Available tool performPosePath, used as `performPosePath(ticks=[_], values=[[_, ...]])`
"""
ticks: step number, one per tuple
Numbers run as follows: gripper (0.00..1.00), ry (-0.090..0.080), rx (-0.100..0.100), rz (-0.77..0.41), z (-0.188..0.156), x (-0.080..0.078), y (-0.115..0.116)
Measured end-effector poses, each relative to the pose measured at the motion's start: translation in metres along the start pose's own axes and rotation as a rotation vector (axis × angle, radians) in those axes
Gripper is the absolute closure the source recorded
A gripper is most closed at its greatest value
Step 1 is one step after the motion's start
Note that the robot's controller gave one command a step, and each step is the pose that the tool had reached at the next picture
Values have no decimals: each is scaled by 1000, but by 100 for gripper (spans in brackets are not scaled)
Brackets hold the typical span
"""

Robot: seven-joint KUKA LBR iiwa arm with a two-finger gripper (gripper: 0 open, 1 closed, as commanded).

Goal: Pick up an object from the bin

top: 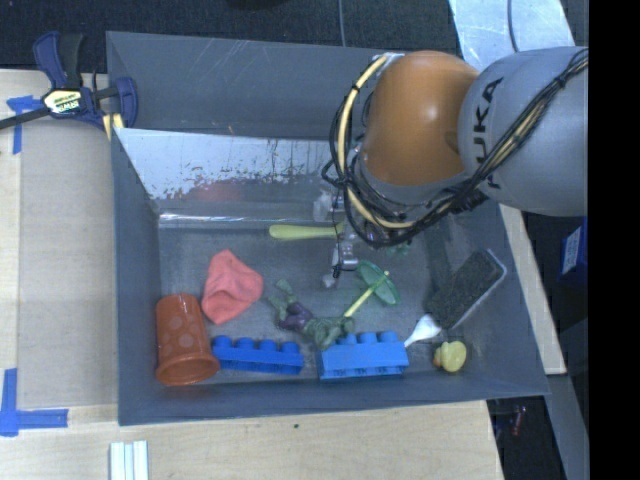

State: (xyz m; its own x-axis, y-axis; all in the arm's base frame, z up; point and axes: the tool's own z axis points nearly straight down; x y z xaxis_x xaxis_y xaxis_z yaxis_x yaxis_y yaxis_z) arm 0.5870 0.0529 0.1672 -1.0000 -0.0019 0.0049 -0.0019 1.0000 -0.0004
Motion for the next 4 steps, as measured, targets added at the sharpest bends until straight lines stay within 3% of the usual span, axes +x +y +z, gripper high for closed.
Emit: performPosePath(ticks=[1,2,3,4], values=[[0,-8,-1,1,-5,-1,0],[0,-12,-1,5,57,29,20],[0,-23,-2,-24,78,57,27],[0,-27,0,-236,89,82,17]])
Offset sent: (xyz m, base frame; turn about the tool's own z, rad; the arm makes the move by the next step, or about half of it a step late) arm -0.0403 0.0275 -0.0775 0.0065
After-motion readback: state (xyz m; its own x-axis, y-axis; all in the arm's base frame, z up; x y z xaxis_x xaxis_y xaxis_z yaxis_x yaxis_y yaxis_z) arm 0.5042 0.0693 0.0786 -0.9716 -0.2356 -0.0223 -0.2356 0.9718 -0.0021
